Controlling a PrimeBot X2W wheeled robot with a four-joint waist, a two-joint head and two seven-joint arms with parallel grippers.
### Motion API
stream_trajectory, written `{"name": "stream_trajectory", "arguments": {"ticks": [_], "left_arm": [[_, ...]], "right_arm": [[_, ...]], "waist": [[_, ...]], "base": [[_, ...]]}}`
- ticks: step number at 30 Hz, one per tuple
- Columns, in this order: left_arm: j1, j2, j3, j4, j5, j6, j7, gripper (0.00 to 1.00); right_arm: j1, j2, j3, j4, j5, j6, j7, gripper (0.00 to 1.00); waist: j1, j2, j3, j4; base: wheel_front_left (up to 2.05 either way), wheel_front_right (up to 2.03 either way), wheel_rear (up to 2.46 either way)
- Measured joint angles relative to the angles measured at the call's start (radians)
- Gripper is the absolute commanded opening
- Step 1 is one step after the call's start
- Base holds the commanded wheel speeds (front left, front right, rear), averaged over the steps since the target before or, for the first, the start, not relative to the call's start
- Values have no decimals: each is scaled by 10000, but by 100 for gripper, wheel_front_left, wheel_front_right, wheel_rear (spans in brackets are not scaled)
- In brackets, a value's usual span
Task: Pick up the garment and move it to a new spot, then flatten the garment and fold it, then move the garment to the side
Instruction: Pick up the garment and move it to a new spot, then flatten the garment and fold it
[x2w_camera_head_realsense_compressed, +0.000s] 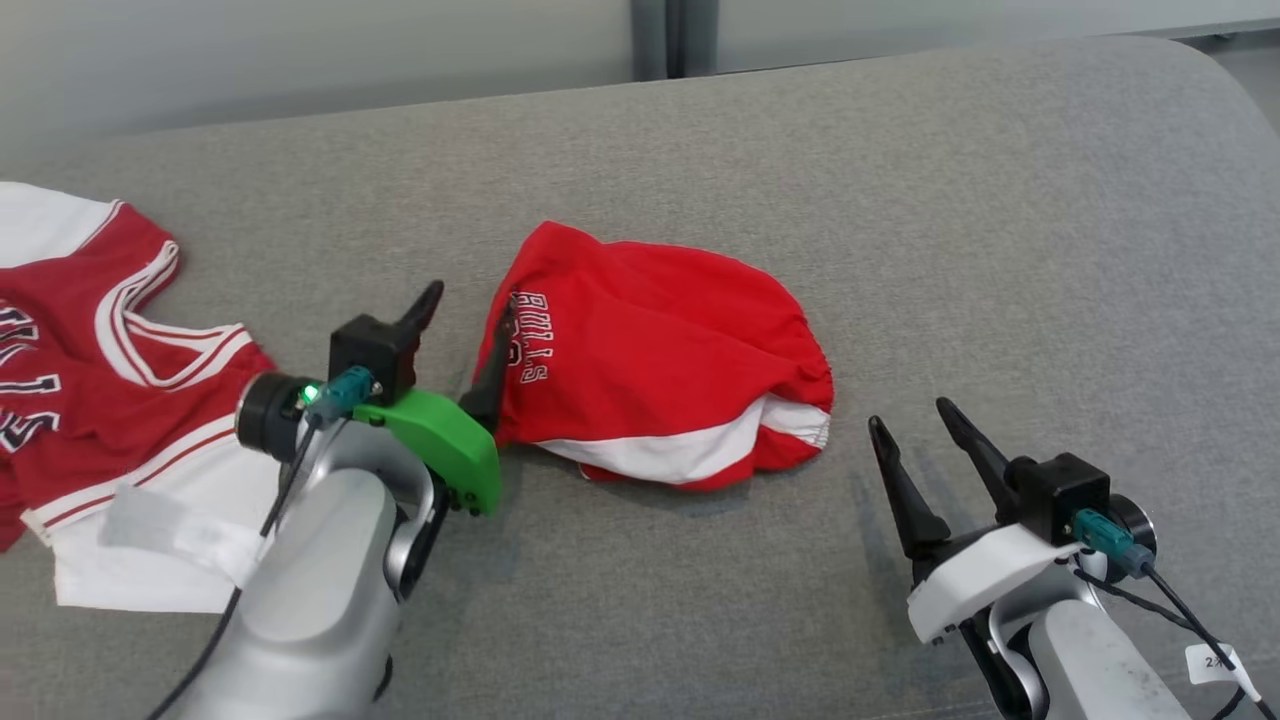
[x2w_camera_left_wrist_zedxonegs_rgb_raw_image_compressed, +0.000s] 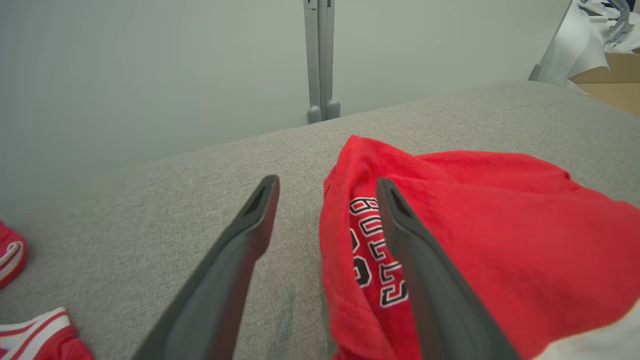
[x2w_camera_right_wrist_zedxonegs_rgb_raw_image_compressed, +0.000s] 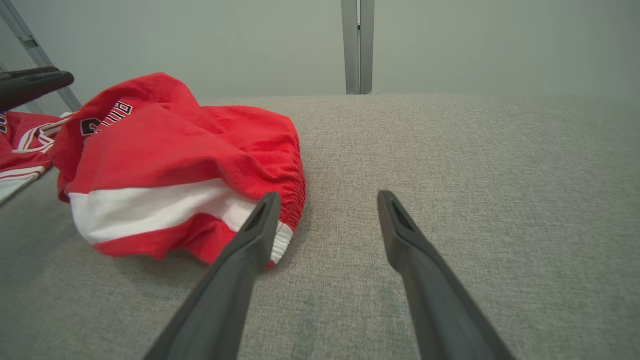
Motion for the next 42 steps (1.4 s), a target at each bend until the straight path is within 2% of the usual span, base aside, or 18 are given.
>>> {"name": "stream_trajectory", "arguments": {"ticks": [13,25,29,42], "left_arm": [[1977,-140,-230,-869,-619,-142,-84,100],[2478,-134,-274,-1891,-587,-56,-88,100],[2638,-128,-192,-2222,-560,96,-88,100],[2899,-67,-8,-2941,-374,198,-90,100]], "right_arm": [[128,31,-228,951,514,12,0,100],[117,61,-623,1983,1177,96,0,100],[73,79,-646,2257,1312,98,0,100],[-755,71,-593,2663,1705,171,0,99]], "waist": [[0,0,-263,1290],[0,0,-291,2178],[0,0,-249,2246],[0,0,26,2179]], "base": [[0,0,0],[0,0,0],[0,0,0],[0,0,0]]}}
